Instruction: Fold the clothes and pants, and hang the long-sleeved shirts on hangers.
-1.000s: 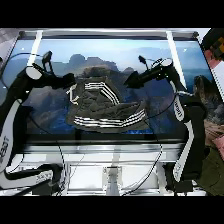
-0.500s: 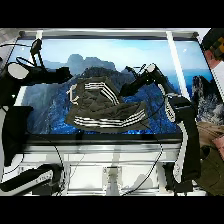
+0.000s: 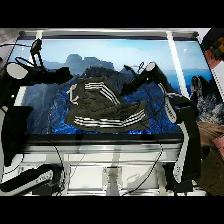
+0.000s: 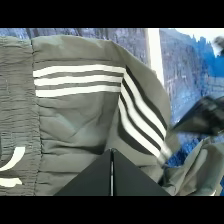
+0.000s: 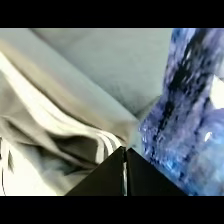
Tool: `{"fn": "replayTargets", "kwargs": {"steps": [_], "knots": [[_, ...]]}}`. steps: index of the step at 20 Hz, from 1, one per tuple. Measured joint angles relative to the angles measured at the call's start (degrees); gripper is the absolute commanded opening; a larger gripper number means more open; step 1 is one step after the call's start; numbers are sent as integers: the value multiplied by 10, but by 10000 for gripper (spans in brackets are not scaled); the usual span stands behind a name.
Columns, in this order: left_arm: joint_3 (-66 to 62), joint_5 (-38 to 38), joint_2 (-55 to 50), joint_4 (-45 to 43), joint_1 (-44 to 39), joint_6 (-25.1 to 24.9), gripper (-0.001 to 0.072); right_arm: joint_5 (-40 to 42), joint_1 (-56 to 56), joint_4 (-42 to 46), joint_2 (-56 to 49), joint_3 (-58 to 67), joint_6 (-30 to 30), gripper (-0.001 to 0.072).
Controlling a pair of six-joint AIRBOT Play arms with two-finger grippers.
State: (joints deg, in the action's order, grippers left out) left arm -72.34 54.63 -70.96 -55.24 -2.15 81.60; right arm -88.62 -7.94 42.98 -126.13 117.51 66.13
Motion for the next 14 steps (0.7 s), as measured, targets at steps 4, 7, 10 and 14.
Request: {"fn": "replayTargets", "kwargs": {"steps": [4,7,10,14], "knots": [[0,0,0,0,0,0,4,33,49,62,77,22,24,1],[0,0,0,0,0,0,4,91,84,104,123,27,33,0],[0,0,0,3,0,0,4,171,103,153,141,28,36,1],[0,0,0,16,-2,0,4,305,111,214,149,13,38,35]]}}
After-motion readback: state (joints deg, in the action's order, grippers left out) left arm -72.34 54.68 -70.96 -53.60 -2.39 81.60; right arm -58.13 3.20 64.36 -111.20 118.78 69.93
